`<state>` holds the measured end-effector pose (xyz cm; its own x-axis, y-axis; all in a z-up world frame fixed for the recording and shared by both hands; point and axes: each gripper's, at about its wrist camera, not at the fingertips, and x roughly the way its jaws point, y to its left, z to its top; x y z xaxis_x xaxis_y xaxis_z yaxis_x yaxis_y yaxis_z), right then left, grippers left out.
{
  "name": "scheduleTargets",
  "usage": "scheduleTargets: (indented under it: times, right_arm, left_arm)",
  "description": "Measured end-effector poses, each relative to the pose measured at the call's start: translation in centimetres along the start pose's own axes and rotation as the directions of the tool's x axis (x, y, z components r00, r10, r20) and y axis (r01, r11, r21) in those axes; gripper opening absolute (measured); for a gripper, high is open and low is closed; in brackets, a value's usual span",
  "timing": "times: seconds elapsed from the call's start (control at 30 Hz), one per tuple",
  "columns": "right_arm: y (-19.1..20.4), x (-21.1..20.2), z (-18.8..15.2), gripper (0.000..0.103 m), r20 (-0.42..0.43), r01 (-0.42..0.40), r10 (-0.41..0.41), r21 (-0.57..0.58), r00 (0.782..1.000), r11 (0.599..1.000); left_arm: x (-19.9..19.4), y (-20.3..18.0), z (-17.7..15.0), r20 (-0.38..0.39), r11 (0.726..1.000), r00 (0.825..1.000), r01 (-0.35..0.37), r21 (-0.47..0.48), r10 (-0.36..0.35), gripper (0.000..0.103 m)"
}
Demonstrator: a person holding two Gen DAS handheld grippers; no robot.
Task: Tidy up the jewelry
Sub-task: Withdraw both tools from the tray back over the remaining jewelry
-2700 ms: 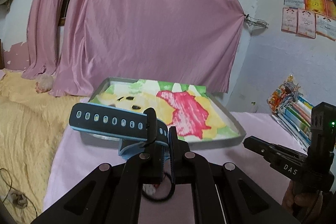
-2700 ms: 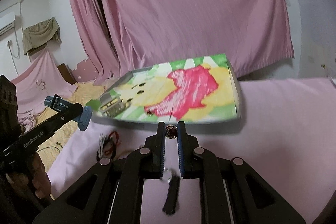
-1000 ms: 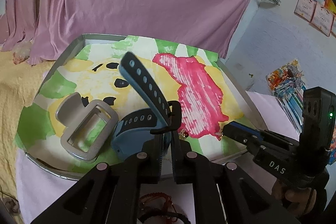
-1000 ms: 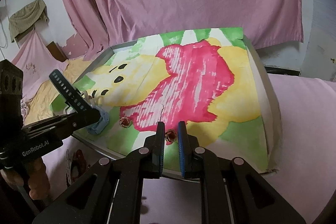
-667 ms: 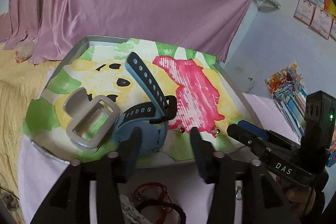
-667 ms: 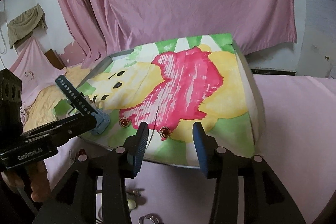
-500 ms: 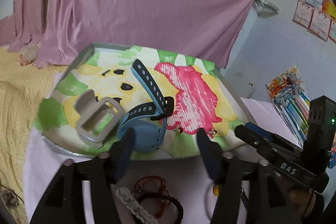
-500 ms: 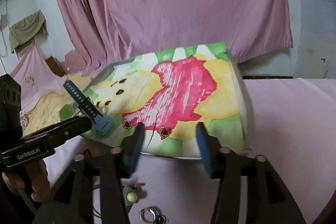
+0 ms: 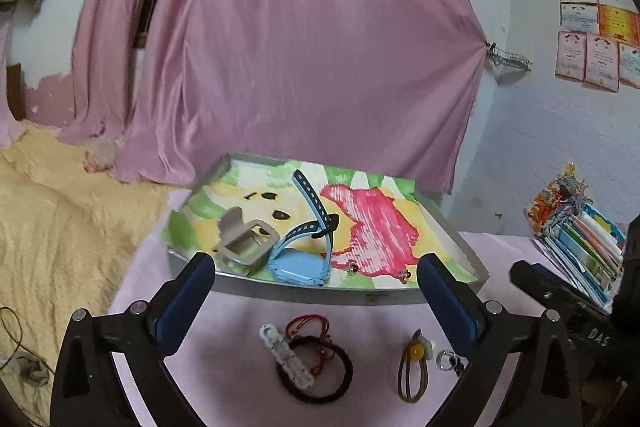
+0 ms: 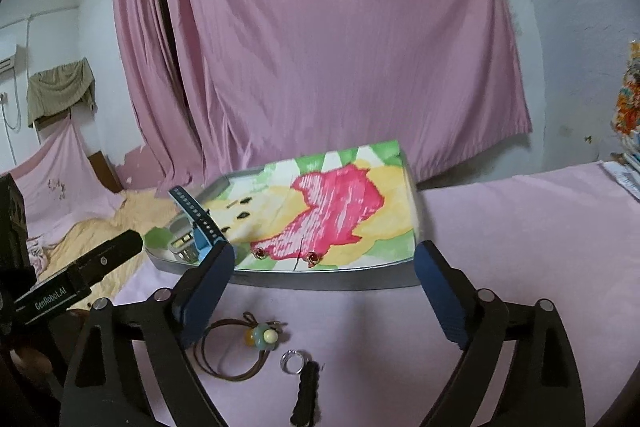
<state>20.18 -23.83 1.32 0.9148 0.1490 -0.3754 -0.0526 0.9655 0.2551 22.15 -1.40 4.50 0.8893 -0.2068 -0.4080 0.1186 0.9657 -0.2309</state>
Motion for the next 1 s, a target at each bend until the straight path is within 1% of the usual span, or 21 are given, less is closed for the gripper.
scheduleTargets:
  times: [0.13, 0.17, 0.23, 0.33, 0.47, 0.53, 0.67, 1.0]
  right_arm:
    - [0.3, -1.7, -0.8, 0.09, 0.045, 0.007, -0.006, -0.022, 0.999, 1.0]
    - [0.5, -2.1, -1.0, 0.091, 0.053, 0.009, -0.007, -0.028, 0.999, 1.0]
    - [0.7, -2.9, -1.6, 0.096, 0.078, 0.022, -0.018, -0.048, 0.997, 0.999]
    - [1.1, -4.2, -2.3, 0.097, 0.111, 0.038, -0.03, -0.071, 0.993, 0.997]
    - [1.4, -5.5, -2.9, 0.098, 0.138, 0.039, -0.026, -0.093, 0.99, 0.995]
    - [1.6, -6.2, -3.3, 0.101, 0.153, 0.041, -0.024, -0.105, 0.988, 0.994]
    - [1.9, -6.6, -3.9, 0.101, 0.167, 0.037, -0.016, -0.126, 0.986, 0.991]
    - [2.0, -6.7, -5.2, 0.101, 0.145, 0.061, -0.041, -0.141, 0.989, 0.988]
  left_arm:
    - [-1.9, -0.1, -0.8, 0.052, 0.999, 0.998, -0.026, 0.025, 0.025, 0.102]
    - [-2.4, -0.2, -1.0, 0.066, 0.999, 0.997, -0.032, 0.03, 0.03, 0.102]
    - [-3.3, -0.2, -1.4, 0.095, 0.998, 0.995, -0.044, 0.04, 0.04, 0.102]
    - [-4.4, -0.2, -2.1, 0.12, 0.997, 0.991, -0.056, 0.054, 0.049, 0.102]
    - [-5.3, 0.0, -2.9, 0.132, 0.997, 0.99, -0.062, 0.051, 0.054, 0.102]
    - [-5.8, 0.3, -3.3, 0.136, 0.997, 0.989, -0.064, 0.046, 0.057, 0.102]
    - [-6.4, 0.6, -4.0, 0.139, 0.996, 0.988, -0.071, 0.045, 0.065, 0.102]
    - [-6.7, 1.0, -5.3, 0.124, 0.994, 0.989, -0.084, 0.063, 0.075, 0.102]
